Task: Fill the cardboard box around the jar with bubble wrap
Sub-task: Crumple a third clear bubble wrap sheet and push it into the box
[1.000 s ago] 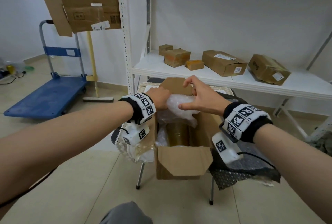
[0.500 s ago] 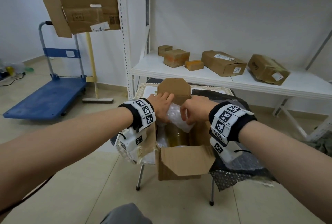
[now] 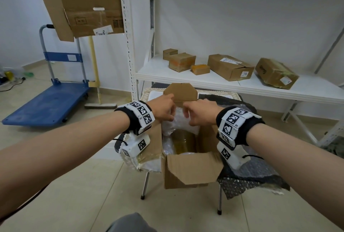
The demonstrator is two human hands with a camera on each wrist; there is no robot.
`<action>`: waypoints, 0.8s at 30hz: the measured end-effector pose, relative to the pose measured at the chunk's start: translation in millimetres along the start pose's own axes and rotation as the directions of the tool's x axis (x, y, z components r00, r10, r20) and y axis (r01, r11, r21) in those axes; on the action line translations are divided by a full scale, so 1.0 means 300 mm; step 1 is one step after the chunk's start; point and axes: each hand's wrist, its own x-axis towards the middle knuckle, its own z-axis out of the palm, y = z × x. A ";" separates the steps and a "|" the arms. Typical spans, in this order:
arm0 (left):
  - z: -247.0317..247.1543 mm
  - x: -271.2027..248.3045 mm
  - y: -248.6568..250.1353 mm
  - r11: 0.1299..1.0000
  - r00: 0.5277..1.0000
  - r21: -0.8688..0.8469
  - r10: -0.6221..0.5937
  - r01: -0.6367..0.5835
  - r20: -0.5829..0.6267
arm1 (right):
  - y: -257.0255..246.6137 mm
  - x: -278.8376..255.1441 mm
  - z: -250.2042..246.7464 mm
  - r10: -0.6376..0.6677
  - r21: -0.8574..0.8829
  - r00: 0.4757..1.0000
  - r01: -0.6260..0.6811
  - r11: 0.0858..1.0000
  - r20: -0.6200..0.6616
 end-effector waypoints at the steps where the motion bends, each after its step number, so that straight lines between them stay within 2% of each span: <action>1: 0.001 0.002 0.001 1.000 0.999 0.018 -0.002 0.002 0.043 | -0.006 -0.003 0.003 -0.019 0.012 0.997 0.018 1.000 0.075; 3: 0.007 0.002 0.010 0.999 0.991 0.036 -0.023 0.018 0.131 | -0.016 -0.008 0.007 -0.031 0.006 0.980 0.030 1.000 0.197; 6: 0.015 0.008 0.016 0.993 0.968 0.107 -0.073 0.049 0.238 | -0.024 -0.008 0.005 -0.021 -0.019 0.977 0.026 0.999 0.214; 9: 0.006 0.020 0.012 0.991 0.955 0.125 -0.085 0.051 0.283 | -0.017 0.001 0.022 0.034 -0.114 0.966 -0.005 0.993 0.256; 12: -0.002 0.025 0.033 0.975 0.957 0.219 -0.019 -0.046 0.288 | -0.012 0.013 0.047 0.083 -0.226 0.948 -0.012 0.974 0.307; 15: -0.010 0.018 0.064 0.937 0.948 0.330 0.004 -0.115 0.320 | -0.015 0.016 0.049 0.107 -0.258 0.941 -0.021 0.966 0.321; 17: -0.015 0.011 0.075 0.932 0.915 0.339 -0.020 -0.129 0.403 | -0.021 0.015 0.044 0.101 -0.265 0.939 -0.011 0.964 0.328; 20: -0.010 0.007 0.083 0.925 0.848 0.369 -0.118 -0.096 0.516 | -0.028 0.017 0.039 0.088 -0.245 0.927 0.004 0.970 0.364; 22: 0.001 0.012 0.086 0.887 0.809 0.453 -0.196 -0.095 0.554 | -0.032 0.018 0.038 0.078 -0.240 0.926 0.014 0.971 0.369; 24: 0.023 0.013 0.080 0.858 0.794 0.506 -0.250 -0.084 0.555 | -0.032 0.019 0.040 0.078 -0.247 0.927 0.017 0.969 0.368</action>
